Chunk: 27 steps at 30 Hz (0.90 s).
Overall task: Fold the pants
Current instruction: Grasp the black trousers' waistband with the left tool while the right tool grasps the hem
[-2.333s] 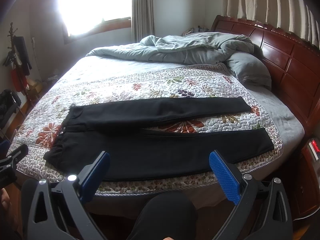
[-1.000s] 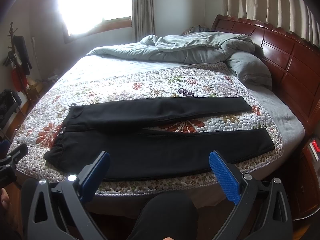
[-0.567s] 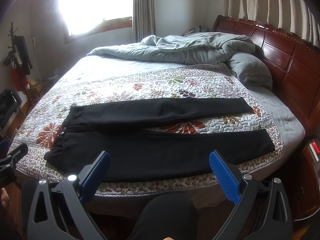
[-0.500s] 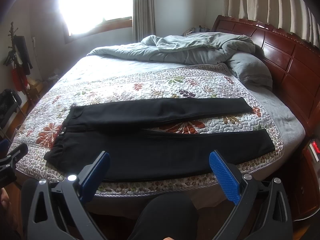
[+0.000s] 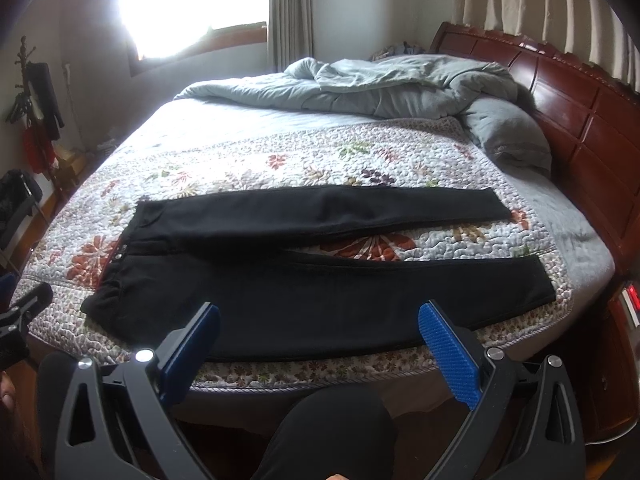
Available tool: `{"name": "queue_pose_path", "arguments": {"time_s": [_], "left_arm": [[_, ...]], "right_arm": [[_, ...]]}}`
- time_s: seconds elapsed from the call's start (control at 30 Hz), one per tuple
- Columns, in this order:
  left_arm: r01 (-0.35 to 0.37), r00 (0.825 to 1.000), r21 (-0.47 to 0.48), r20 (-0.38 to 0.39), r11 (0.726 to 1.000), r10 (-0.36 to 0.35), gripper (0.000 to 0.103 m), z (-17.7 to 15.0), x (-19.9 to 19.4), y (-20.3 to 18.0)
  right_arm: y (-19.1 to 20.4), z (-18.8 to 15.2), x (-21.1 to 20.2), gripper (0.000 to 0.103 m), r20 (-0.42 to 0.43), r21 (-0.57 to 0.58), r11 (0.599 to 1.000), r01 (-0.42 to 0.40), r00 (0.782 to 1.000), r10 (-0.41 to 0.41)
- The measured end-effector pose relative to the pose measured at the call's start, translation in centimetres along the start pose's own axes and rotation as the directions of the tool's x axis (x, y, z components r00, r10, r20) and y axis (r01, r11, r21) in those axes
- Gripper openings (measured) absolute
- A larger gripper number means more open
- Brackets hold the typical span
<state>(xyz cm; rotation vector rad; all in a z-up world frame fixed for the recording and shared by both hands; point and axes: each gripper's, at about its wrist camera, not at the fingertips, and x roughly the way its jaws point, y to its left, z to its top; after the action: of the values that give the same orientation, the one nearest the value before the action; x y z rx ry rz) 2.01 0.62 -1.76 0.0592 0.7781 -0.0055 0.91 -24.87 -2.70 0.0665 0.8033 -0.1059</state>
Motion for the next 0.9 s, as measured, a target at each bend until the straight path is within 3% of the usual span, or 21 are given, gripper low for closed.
{"name": "queue_pose_path", "arguments": {"time_s": [0.1, 0.17, 0.23, 0.27, 0.33, 0.37, 0.43, 0.5, 0.57, 0.77, 0.9], "left_arm": [[-0.011, 1.0, 0.012, 0.003, 1.0, 0.011, 0.1, -0.2, 1.3, 0.1], [0.017, 1.0, 0.014, -0.015, 1.0, -0.017, 0.1, -0.3, 2.6, 0.7], [0.094, 0.994, -0.008, -0.059, 0.996, -0.095, 0.1, -0.3, 4.7, 1.9], [0.094, 0.992, 0.002, -0.08, 0.996, -0.094, 0.1, -0.2, 5.9, 2.5], [0.067, 0.992, 0.072, -0.111, 0.995, -0.059, 0.1, 0.4, 8.1, 3.1], [0.066, 0.991, 0.121, -0.12, 0.991, -0.052, 0.1, 0.9, 9.4, 3.7], [0.038, 0.991, 0.166, -0.134, 0.985, -0.016, 0.1, 2.0, 11.6, 5.1], [0.06, 0.985, 0.149, -0.17, 0.987, -0.034, 0.1, 3.4, 14.2, 7.8], [0.09, 0.978, 0.12, -0.196, 0.989, -0.066, 0.1, 4.6, 16.2, 9.9], [0.101, 0.98, 0.093, -0.18, 0.991, -0.083, 0.1, 9.5, 21.8, 13.9], [0.191, 0.958, 0.041, -0.227, 0.981, -0.177, 0.1, 12.3, 27.4, 15.2]], "right_arm": [[0.4, 0.6, 0.8, 0.099, 0.013, -0.03, 1.0, 0.009, 1.0, -0.009], [0.5, 0.8, 0.0, 0.099, 0.133, -0.041, 0.998, -0.043, 0.99, 0.048], [0.6, 0.5, 0.1, 0.099, 0.286, -0.1, 0.992, -0.07, 0.953, 0.096], [1.0, 0.5, 1.3, 0.099, 0.28, -0.146, 0.988, -0.049, 0.956, 0.088], [1.9, 1.2, 5.2, 0.099, 0.143, -0.244, 0.97, -0.022, 0.988, 0.059], [1.9, 1.4, 6.2, 0.099, 0.121, -0.264, 0.963, -0.045, 0.99, 0.079], [1.6, 2.2, 7.4, 0.099, 0.12, -0.311, 0.945, -0.101, 0.982, 0.145], [1.6, 3.3, 9.0, 0.099, 0.084, -0.368, 0.918, -0.149, 0.978, 0.192], [1.6, 5.1, 12.2, 0.099, -0.025, -0.41, 0.884, -0.223, 0.972, 0.234], [2.3, 9.9, 19.8, 0.099, -0.188, -0.494, 0.829, -0.264, 0.963, 0.194], [2.5, 14.1, 25.0, 0.099, -0.29, -0.473, 0.819, -0.325, 0.935, 0.203]]}}
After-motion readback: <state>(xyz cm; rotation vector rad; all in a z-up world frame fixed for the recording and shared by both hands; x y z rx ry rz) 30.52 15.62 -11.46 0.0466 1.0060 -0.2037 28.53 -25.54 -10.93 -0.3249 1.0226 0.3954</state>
